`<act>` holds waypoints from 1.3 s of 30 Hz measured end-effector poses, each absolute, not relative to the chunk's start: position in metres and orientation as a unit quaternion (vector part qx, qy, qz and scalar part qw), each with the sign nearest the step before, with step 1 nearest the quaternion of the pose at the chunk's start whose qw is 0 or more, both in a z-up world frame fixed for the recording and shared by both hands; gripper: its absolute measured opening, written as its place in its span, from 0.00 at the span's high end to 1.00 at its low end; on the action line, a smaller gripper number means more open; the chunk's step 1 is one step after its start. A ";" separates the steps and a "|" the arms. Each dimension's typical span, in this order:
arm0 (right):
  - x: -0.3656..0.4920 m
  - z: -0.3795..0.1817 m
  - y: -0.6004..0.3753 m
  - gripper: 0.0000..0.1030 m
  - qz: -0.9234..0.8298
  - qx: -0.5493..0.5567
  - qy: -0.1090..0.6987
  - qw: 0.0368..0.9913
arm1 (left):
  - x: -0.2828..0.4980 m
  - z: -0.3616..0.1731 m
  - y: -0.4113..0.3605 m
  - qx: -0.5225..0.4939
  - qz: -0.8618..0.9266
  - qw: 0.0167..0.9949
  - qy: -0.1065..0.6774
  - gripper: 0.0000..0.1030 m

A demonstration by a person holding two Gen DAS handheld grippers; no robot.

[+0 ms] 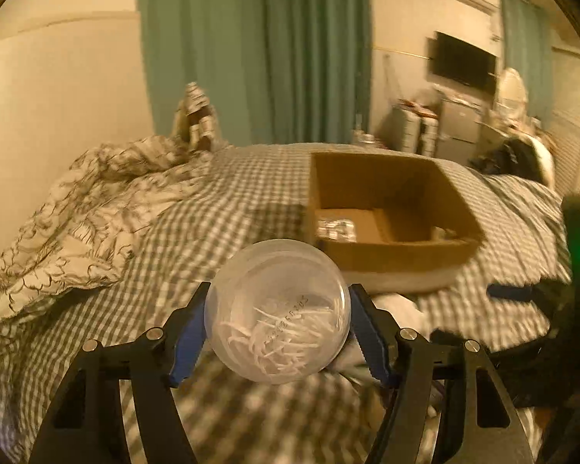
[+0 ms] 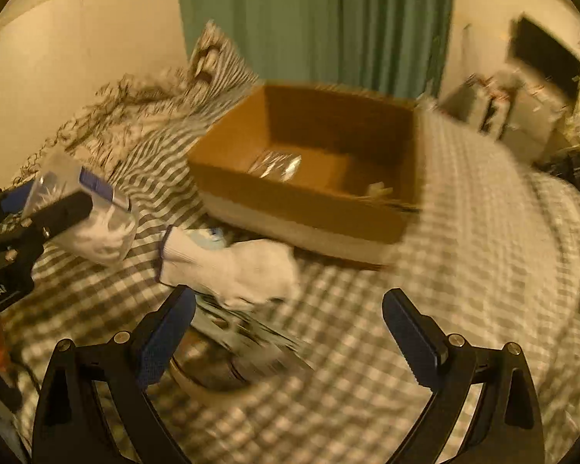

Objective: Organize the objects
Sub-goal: 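Grasp the white sock with the right tool while the left tool holds the jar, then carry the jar and sock over the box and release both into it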

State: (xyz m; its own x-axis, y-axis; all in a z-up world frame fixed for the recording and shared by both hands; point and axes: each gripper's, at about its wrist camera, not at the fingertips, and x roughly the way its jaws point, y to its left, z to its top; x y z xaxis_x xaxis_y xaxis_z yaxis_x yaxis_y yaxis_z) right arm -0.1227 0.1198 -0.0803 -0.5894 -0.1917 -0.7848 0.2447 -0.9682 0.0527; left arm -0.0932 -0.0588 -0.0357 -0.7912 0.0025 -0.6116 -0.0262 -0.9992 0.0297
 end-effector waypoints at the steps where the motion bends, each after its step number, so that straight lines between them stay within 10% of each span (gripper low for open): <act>1: -0.133 -0.089 0.113 0.05 -0.884 0.448 0.031 0.128 | -0.100 -0.039 -0.062 -0.325 0.946 0.001 0.010 0.32; 11: -0.177 -0.148 0.076 0.16 -0.842 0.510 0.053 0.165 | -0.114 -0.069 -0.078 -0.348 0.937 0.006 -0.025 0.32; 22: -0.139 -0.113 0.084 0.97 -0.878 0.452 0.057 0.144 | -0.103 -0.063 -0.076 -0.344 0.938 0.016 -0.045 0.32; 39: -0.105 0.049 0.140 0.97 -0.939 0.312 0.055 0.134 | -0.112 0.044 -0.030 -0.261 0.963 0.061 -0.018 0.33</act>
